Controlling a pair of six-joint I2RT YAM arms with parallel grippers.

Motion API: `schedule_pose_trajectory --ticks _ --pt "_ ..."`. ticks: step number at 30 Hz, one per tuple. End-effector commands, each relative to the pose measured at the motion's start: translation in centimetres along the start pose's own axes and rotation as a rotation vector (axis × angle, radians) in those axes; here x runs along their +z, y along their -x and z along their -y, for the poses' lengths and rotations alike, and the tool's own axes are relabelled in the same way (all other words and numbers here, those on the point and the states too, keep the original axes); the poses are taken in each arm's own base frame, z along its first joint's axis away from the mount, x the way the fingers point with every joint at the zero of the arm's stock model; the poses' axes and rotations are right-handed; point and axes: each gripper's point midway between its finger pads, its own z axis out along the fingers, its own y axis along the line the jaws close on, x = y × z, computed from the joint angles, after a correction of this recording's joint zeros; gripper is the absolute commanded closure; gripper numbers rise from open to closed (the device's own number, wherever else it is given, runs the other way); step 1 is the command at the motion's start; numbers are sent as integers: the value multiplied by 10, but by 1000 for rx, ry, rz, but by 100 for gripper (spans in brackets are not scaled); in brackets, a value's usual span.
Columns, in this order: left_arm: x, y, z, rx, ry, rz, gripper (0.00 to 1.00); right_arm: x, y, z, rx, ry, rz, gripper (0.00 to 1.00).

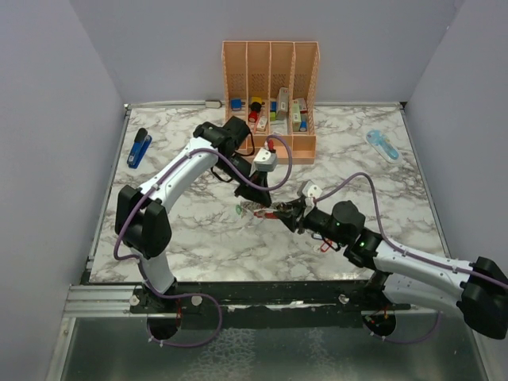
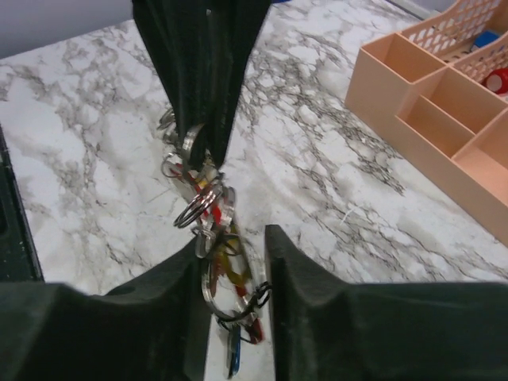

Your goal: Put the keys on the keyring

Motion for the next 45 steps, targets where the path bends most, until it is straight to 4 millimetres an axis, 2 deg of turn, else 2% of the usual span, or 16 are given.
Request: schedule_pose_trajectory --ticks 1,10,13,19,24,37,45 --pt "2 14 1 2 -5 27 100 8 21 2 -34 -6 99 75" --pt "5 12 -1 -10 2 4 100 12 21 2 -45 -3 118 90" --pt "5 14 1 -13 -8 20 91 8 24 3 -48 -11 145 97" --pt "8 14 3 -14 -24 32 83 1 31 7 -51 -35 184 98" --pt "14 13 7 -19 -48 38 82 -1 34 9 -48 -47 207 98" --pt "26 7 12 -37 -83 26 83 6 34 7 -36 -39 223 99" --pt "27 1 11 -39 -72 3 99 1 35 9 -24 -52 231 98"
